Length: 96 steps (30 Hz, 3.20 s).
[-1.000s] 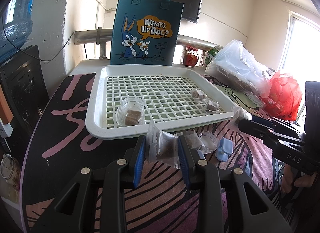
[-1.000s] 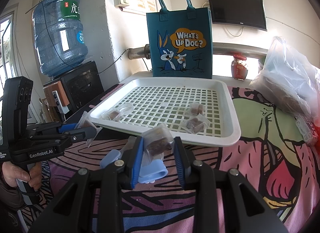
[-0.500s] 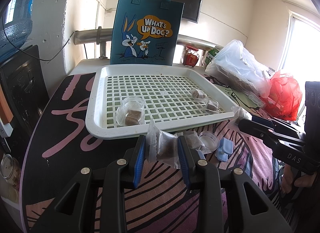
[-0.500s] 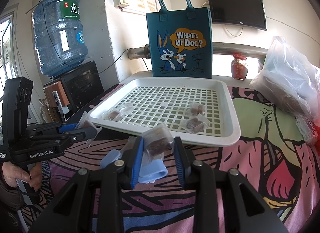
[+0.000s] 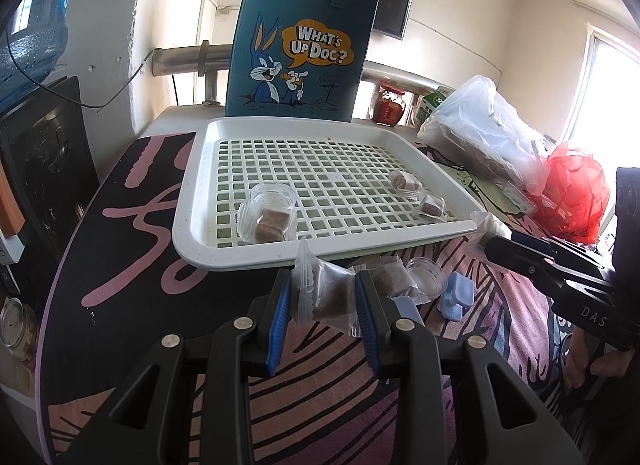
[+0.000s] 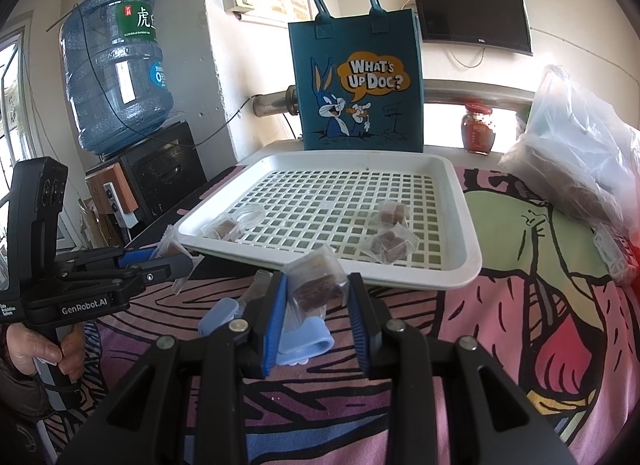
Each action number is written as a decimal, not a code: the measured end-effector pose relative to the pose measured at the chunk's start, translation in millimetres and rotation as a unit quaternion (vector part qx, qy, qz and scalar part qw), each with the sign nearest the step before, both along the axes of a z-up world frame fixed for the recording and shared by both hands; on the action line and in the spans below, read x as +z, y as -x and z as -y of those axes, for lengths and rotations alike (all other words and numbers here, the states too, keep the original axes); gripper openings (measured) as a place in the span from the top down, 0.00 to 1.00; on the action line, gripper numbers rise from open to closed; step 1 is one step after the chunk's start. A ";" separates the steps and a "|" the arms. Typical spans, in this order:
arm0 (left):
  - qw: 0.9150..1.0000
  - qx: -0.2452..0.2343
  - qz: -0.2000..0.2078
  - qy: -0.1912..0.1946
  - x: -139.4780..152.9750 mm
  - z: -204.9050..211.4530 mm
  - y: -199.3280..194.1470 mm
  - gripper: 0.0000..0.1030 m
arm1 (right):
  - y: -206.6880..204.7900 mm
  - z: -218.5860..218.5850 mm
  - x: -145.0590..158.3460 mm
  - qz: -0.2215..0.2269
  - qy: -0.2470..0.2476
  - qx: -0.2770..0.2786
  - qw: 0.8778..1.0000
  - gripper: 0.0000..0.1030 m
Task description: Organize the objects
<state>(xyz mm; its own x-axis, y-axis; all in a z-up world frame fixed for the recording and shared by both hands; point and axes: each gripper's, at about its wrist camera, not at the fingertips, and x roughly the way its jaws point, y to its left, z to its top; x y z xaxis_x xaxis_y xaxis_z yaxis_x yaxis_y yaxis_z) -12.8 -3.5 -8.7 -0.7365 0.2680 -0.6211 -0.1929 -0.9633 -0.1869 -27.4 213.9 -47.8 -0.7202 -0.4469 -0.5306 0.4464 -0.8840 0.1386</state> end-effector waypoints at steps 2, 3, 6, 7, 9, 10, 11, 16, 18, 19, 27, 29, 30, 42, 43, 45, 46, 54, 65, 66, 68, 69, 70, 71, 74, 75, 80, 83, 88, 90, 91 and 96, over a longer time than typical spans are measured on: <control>1.000 -0.001 0.010 -0.002 -2.0 0.4 2.9 0.70 | 1.4 -0.3 -0.8 0.004 0.001 -0.001 1.000 0.72; 1.000 -0.005 0.017 -0.004 -2.8 0.8 4.3 0.70 | 2.4 -0.6 -1.1 0.007 0.001 -0.004 1.000 0.72; 0.999 -0.010 0.036 -0.009 2.6 6.5 10.3 0.70 | 6.6 -4.0 4.1 0.019 0.008 0.001 1.000 0.72; 0.999 -0.010 0.036 -0.012 8.4 10.5 12.6 0.70 | 8.4 -7.7 9.9 0.019 0.016 0.003 1.000 0.72; 1.000 -0.008 0.027 -0.011 23.1 17.1 19.3 0.70 | 13.8 -16.1 25.6 0.010 0.027 0.003 1.000 0.72; 1.000 -0.007 0.020 -0.004 30.9 18.7 23.9 0.70 | 18.2 -19.5 33.7 0.003 0.026 0.000 1.000 0.72; 1.000 -0.006 0.011 0.004 37.9 20.0 29.7 0.70 | 23.8 -22.6 41.2 -0.004 0.024 -0.004 1.000 0.72; 1.000 0.010 0.004 0.018 45.6 25.6 77.3 0.70 | 71.7 -29.0 55.4 0.011 0.052 -0.016 0.998 0.72; 0.999 0.032 0.022 0.014 37.6 30.7 99.5 0.70 | 93.4 -23.0 50.8 0.030 0.051 -0.017 0.998 0.72; 0.999 0.041 0.033 0.005 32.4 34.0 111.2 0.70 | 102.6 -18.9 47.3 0.039 0.047 -0.018 0.998 0.72; 0.994 0.071 0.077 -0.014 0.5 36.5 143.8 0.70 | 145.2 27.0 0.3 0.100 -0.026 -0.009 0.995 0.72; 0.994 0.072 0.081 -0.007 -4.3 34.2 145.7 0.70 | 147.2 37.1 -9.5 0.102 -0.053 -0.006 0.993 0.71; 0.994 0.074 0.085 -0.004 -6.7 33.4 146.8 0.70 | 147.8 40.3 -13.3 0.104 -0.059 -0.004 0.993 0.71; 0.995 0.072 0.024 -0.068 40.4 51.5 116.1 0.30 | 106.4 34.1 36.2 0.009 -0.027 0.001 1.000 0.55; 0.995 0.071 0.015 -0.072 47.0 54.0 108.8 0.29 | 99.6 29.5 45.5 0.003 -0.014 -0.001 1.000 0.54; 0.995 0.067 -0.006 -0.078 59.5 57.0 91.8 0.29 | 84.7 18.7 60.6 -0.008 0.012 -0.004 1.000 0.53; 0.995 0.064 -0.017 -0.078 64.1 57.1 82.3 0.29 | 77.2 13.6 66.9 -0.012 0.023 -0.006 1.000 0.50; 0.999 0.011 -0.018 -0.033 50.8 29.0 27.1 0.25 | 27.4 -5.9 57.2 -0.002 0.054 0.008 0.998 0.44; 0.997 -0.047 0.055 0.013 4.1 -26.5 5.1 0.23 | 8.2 4.9 -0.2 0.064 -0.022 0.035 0.997 0.44; 0.997 -0.049 0.061 0.017 0.3 -29.9 5.4 0.23 | 7.9 8.0 -3.5 0.065 -0.032 0.039 0.997 0.44; 0.995 -0.053 0.074 0.029 -7.5 -36.0 7.5 0.23 | 9.7 14.7 -11.5 0.073 -0.057 0.042 0.995 0.44; 0.995 -0.052 0.079 0.036 -10.4 -38.3 8.7 0.23 | 11.3 17.6 -15.7 0.079 -0.070 0.040 0.994 0.44; 0.994 -0.053 0.082 0.039 -12.4 -39.7 9.8 0.24 | 12.7 19.7 -19.7 0.085 -0.079 0.040 0.992 0.44; 0.994 -0.054 0.084 0.041 -13.4 -40.8 10.8 0.24 | 14.0 21.4 -23.2 0.091 -0.084 0.043 0.991 0.44; 0.994 -0.066 0.080 0.035 -13.7 -45.4 12.7 0.24 | 15.8 25.4 -30.8 0.098 -0.102 0.044 0.989 0.44; 0.994 -0.073 0.079 0.033 -14.2 -47.5 13.4 0.24 | 17.6 25.7 -32.6 0.102 -0.103 0.047 0.988 0.45; 0.992 -0.083 0.085 0.036 -20.4 -50.6 15.3 0.54 | 23.5 22.9 -34.6 0.119 -0.085 0.055 0.988 0.62; 0.991 -0.098 0.091 0.024 -21.4 -48.7 15.2 0.82 | 22.5 21.2 -33.8 0.121 -0.075 0.057 0.988 0.62; 0.996 -0.071 0.050 0.034 -3.0 -33.2 12.7 0.82 | 14.1 11.9 -21.7 0.087 -0.050 0.037 0.994 0.62; 0.998 -0.040 0.031 0.046 2.9 -24.0 14.5 0.82 | 10.6 7.8 -13.4 0.073 -0.033 0.021 0.997 0.62; 0.998 -0.026 0.029 0.050 3.2 -19.8 16.6 0.82 | 9.5 6.5 -8.6 0.068 -0.025 0.016 0.997 0.62; 0.996 0.008 0.052 0.072 -9.6 -11.8 25.2 0.82 | 6.7 12.6 0.2 0.021 -0.051 -0.020 0.998 0.62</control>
<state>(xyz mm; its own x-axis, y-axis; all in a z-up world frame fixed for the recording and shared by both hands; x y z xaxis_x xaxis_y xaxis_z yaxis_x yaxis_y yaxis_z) -38.0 8.3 -18.3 -0.6694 0.1588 -0.7258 -0.1634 -0.9844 -0.0647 -34.2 201.3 -47.6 -0.7124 -0.3598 -0.6025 0.4055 -0.9118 0.0651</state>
